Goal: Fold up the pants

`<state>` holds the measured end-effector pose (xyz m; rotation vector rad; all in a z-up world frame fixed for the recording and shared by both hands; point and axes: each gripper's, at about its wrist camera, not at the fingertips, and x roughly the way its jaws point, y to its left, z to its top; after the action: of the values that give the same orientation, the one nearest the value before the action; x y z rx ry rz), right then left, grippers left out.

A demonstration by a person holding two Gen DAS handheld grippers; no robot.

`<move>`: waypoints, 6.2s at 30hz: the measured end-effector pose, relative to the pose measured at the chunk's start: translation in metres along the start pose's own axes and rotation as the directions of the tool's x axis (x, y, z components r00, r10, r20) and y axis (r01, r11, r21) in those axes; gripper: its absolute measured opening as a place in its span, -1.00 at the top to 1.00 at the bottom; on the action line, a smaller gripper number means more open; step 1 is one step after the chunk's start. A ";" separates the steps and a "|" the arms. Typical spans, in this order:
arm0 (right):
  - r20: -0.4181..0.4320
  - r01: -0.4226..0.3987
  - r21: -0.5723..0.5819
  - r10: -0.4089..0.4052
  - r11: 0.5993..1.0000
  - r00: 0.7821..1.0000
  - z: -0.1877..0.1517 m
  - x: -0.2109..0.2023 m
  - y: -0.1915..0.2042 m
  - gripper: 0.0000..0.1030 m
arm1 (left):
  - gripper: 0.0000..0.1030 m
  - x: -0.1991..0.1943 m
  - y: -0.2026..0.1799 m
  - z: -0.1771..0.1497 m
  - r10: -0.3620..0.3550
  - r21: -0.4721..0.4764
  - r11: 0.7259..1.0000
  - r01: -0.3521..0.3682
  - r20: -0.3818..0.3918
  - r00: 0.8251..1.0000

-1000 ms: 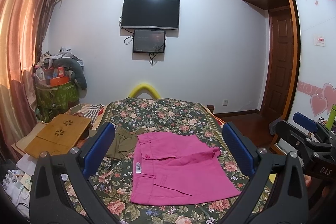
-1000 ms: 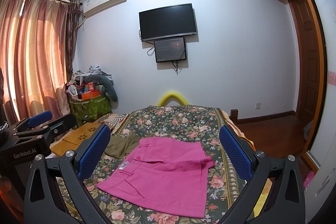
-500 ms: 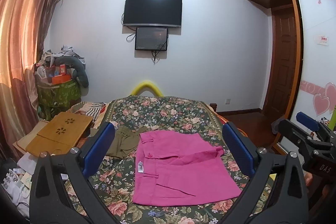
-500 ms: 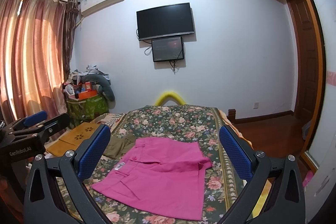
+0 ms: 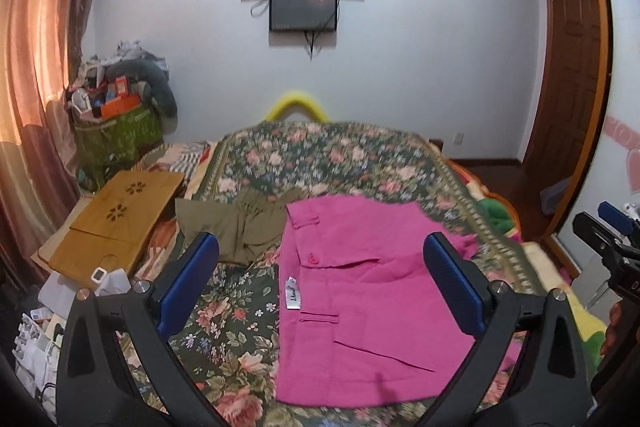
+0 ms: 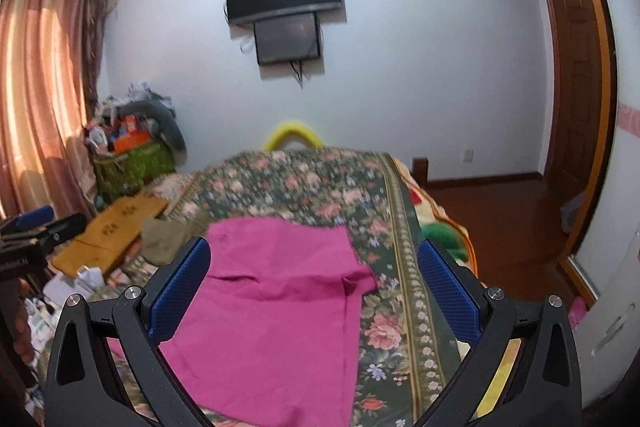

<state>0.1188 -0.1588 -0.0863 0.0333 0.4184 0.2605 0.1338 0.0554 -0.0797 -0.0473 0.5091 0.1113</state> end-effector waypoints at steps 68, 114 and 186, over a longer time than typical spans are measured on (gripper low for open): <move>-0.579 -0.114 -0.122 0.022 0.986 0.815 -0.052 0.218 -0.062 0.92 | 0.78 0.276 0.035 -0.075 -0.059 0.121 0.978 0.170 -0.621 0.782; -0.597 -0.156 -0.105 0.063 0.982 0.799 -0.051 0.246 -0.066 0.74 | 0.86 0.307 0.023 -0.048 -0.068 0.114 0.979 0.167 -0.592 0.803; -0.639 -0.140 -0.090 0.051 0.986 0.768 -0.010 0.408 -0.043 0.83 | 0.22 0.406 0.053 0.010 -0.162 -0.039 0.985 0.166 -0.510 0.844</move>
<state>0.4845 -0.0953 -0.2614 -0.1727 1.0836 0.4016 0.4849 0.1477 -0.2704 -0.1158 1.0396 -0.0769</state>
